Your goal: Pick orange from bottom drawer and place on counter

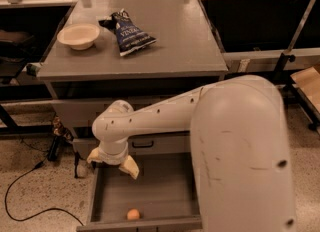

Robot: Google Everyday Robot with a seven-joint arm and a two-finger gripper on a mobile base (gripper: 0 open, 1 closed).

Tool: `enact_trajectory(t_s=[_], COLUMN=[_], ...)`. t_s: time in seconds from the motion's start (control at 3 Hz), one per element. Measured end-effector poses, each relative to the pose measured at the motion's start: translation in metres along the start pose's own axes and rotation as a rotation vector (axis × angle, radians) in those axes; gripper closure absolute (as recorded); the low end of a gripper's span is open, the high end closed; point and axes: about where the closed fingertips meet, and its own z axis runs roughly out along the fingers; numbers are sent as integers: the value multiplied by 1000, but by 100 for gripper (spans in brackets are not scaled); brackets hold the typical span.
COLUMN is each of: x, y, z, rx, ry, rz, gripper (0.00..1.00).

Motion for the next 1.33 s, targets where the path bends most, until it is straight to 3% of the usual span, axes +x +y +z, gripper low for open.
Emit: enact_trajectory(t_s=[0.33,0.67,1.0,1.33], x=[3,-1,-19,-19], y=[14,49,105,96], z=[61,120,191,204], rx=[-18,-10,10,63], ry=[-36,-49,-65,-46], rz=[-64,-93,-98,-146], gripper=[0,0,0,0])
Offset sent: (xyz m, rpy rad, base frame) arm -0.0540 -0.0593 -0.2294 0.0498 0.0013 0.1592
